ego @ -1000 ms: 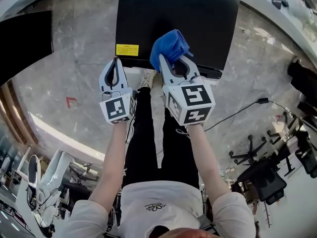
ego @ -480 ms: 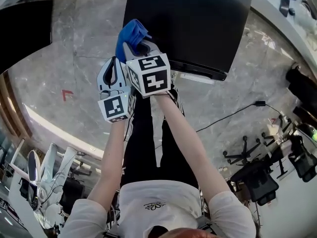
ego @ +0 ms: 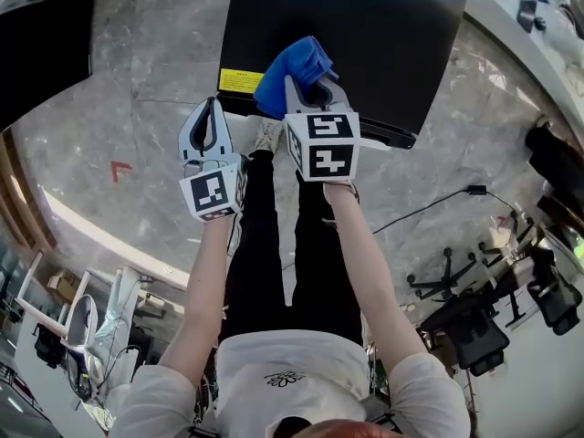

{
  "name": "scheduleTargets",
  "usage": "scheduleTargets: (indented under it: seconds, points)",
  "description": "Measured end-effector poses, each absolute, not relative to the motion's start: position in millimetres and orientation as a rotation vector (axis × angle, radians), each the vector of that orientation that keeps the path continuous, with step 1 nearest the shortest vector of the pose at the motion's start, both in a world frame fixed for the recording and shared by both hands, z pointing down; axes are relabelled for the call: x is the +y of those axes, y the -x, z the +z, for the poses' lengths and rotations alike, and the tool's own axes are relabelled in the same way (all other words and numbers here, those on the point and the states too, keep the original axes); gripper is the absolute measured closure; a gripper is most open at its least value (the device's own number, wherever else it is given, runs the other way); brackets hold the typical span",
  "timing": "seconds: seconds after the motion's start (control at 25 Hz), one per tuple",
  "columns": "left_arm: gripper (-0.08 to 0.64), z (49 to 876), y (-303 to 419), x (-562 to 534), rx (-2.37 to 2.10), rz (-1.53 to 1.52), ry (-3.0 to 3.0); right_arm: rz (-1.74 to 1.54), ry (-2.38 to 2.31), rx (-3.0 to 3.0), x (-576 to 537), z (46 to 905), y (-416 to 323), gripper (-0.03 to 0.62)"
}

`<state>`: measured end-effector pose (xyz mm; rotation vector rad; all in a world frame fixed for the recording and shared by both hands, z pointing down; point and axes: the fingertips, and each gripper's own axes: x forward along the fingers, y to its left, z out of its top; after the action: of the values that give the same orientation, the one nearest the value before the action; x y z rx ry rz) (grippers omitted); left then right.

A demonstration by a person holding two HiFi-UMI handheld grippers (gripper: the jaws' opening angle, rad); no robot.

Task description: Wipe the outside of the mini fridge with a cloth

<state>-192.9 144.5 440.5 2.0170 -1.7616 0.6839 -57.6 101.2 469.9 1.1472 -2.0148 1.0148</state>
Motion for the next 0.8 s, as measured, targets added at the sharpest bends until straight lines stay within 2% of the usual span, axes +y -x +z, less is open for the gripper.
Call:
scheduleTargets:
  seconds: [0.56,0.8]
  points:
    - [0.555,442.4,150.6,127.3,-1.69,0.713,-2.11,0.817,-1.438,-1.662,128.3,470.6,-159.7,0.52]
    - [0.555,437.1,131.6,124.1,-1.666,0.71,-2.157,0.785,-1.515,-1.554,143.5,470.6,-210.8,0.52]
